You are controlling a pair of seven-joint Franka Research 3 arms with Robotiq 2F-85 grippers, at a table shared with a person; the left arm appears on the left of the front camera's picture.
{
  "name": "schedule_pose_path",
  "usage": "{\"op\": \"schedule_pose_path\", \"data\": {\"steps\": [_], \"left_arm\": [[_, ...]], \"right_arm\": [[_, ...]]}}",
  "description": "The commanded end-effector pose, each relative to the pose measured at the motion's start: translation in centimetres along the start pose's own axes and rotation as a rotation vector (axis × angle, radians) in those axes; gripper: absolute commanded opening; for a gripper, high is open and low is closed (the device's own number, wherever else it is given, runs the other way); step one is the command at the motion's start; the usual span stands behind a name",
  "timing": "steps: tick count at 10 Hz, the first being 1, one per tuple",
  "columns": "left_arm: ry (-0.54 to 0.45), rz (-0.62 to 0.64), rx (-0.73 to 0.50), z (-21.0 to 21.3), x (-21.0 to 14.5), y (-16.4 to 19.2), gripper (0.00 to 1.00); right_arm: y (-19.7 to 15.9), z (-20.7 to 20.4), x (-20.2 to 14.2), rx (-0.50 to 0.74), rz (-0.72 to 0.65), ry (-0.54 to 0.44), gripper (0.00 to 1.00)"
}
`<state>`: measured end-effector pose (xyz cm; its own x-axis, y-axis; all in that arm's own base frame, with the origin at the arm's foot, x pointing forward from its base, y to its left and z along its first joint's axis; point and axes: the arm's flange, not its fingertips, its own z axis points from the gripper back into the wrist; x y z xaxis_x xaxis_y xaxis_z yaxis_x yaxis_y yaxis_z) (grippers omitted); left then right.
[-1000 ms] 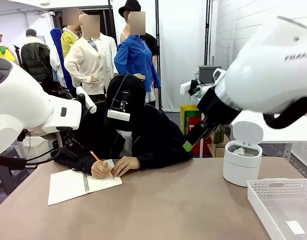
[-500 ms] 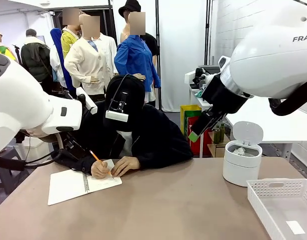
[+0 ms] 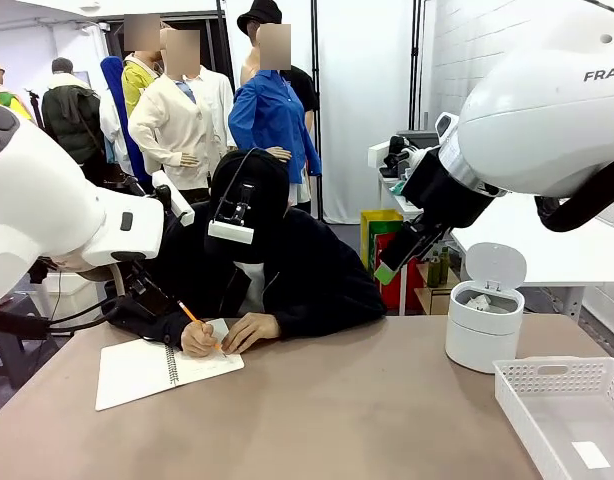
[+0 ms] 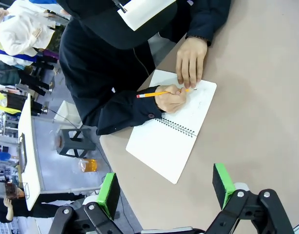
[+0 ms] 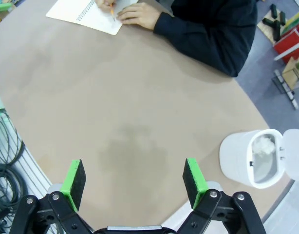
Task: Sort the paper based on its condition.
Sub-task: If a person hands you a paper, place it in the Organizing basket , and if it's crumpled, put it in the Trash can.
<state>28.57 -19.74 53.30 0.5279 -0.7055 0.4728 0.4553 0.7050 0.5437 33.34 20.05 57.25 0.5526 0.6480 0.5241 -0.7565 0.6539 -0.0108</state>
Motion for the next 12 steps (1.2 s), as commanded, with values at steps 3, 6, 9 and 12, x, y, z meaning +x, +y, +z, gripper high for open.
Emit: {"op": "schedule_pose_path", "data": {"steps": [3,6,9,12], "left_arm": [[-0.036,0.097,-0.284,0.0,0.8,2.5,1.00],[-0.084,0.139,-0.413,0.6,1.3,4.5,1.00],[-0.167,0.160,-0.419,3.2,1.6,6.2,1.00],[-0.202,0.157,-0.394,5.9,2.1,8.7,1.00]], "right_arm": [[0.1,0.3,0.4,0.030,-0.016,-0.060,1.00],[1.0,1.7,0.6,0.027,0.016,-0.102,1.00],[1.2,4.6,1.5,0.019,0.023,-0.129,1.00],[-0.1,7.8,2.9,0.004,0.001,-0.127,1.00]]}}
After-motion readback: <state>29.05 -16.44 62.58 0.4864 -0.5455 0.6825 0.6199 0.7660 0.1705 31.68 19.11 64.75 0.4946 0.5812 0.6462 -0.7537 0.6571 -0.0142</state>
